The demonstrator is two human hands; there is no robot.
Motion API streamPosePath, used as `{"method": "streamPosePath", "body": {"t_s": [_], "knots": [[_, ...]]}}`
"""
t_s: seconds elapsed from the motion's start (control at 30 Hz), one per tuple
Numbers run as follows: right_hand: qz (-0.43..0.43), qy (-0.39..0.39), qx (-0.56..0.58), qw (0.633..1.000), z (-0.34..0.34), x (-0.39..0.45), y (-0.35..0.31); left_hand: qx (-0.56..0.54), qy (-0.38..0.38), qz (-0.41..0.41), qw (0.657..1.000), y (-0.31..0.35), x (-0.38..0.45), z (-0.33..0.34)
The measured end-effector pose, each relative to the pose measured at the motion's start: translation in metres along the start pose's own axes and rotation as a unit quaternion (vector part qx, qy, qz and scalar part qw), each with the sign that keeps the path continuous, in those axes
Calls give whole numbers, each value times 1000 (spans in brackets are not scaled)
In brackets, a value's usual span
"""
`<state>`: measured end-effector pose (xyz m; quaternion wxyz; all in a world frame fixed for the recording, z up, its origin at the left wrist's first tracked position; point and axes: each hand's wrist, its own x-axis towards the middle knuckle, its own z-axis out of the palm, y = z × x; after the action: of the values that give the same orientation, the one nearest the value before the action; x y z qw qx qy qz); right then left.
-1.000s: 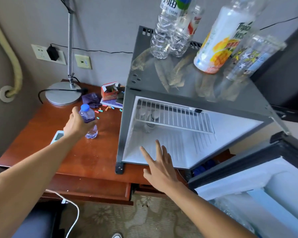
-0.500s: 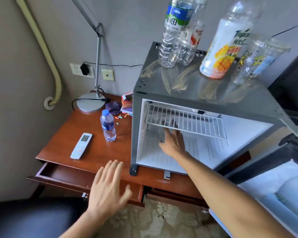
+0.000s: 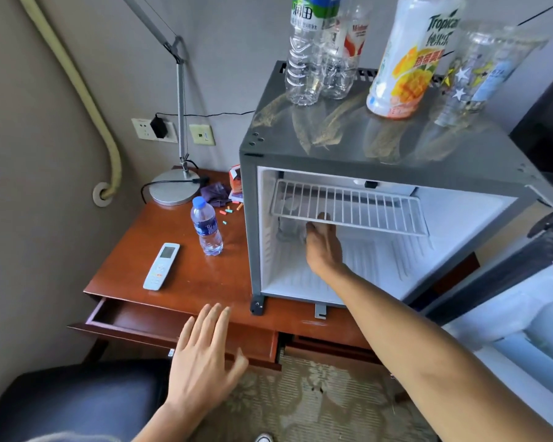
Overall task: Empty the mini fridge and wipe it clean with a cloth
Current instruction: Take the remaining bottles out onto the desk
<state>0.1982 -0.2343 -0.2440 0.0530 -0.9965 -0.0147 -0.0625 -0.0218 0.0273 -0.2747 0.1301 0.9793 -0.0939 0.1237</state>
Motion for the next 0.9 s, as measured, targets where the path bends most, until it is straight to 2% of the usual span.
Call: {"method": "streamPosePath", "body": {"t_s": [0.1,0.2,0.3,0.43,0.5,0.6,0.67,0.77,0.9], "knots": [[-10,-8,5,1000,6,-27,-3,-3,1,15,1000,5,1,3],[-30,42,13,999,12,-52,-4,-22,20,33,999,11,7,6],[-42,56,84,994,-2,-78,-13,-44,40,55,997,20,19,8],[-137,87,114,980,-19,-128,-36,-92,0,41,995,37,41,7],[-149,84,162,972,-29,-147,-57,-135,-55,1,989,44,51,1],[-166,71,225,957,-44,-162,-91,-243,-116,-105,957,45,62,-13],[-171,71,223,957,-51,-163,-108,-241,-115,-137,954,30,65,-18],[-152,27,213,965,-53,-166,-121,-249,-112,-201,941,-9,70,-13],[-129,-72,174,974,-37,-174,-115,-282,-96,-288,910,-72,97,11]]}}
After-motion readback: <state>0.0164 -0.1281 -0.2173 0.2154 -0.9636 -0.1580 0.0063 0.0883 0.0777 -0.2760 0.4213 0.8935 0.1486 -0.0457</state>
